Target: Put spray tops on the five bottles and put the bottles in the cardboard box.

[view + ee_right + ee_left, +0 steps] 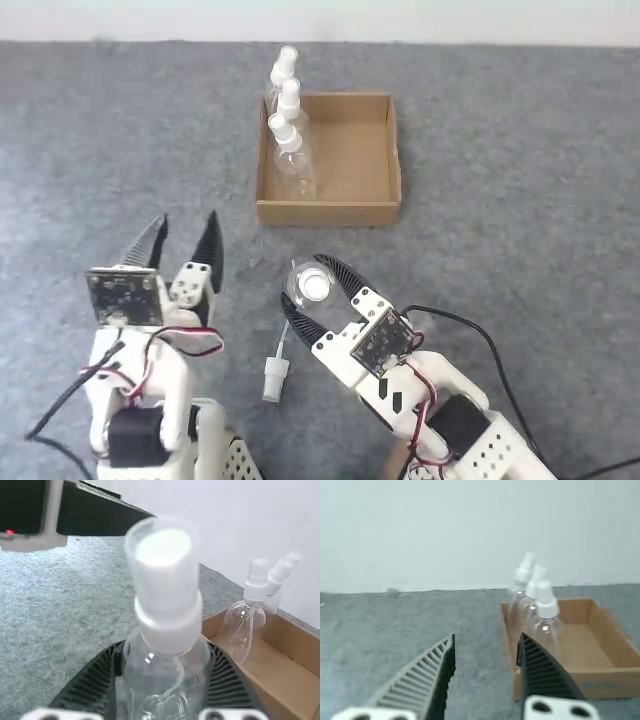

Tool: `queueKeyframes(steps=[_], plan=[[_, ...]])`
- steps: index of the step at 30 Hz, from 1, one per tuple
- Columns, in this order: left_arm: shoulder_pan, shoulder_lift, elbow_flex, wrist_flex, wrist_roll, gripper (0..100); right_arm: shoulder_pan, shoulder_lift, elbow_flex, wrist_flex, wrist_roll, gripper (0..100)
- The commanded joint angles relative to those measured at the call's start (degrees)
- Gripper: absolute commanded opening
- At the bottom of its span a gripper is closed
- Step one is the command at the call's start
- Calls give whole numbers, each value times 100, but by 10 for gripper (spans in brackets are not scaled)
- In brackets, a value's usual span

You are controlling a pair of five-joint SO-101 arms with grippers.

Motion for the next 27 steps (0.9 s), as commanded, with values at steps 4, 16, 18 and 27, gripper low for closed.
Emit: queueKeyframes(steps=[4,16,18,27], plan=[[-738,-97,505,-18,70,189,163,-119,123,40,35,80],[-958,-105,1279,-18,62,191,1130,-110,-651,523,26,80],[-967,-105,1279,-18,62,190,1218,-110,-914,646,26,80],[-967,-105,1288,-18,62,188,1262,-101,-1670,629,35,80]])
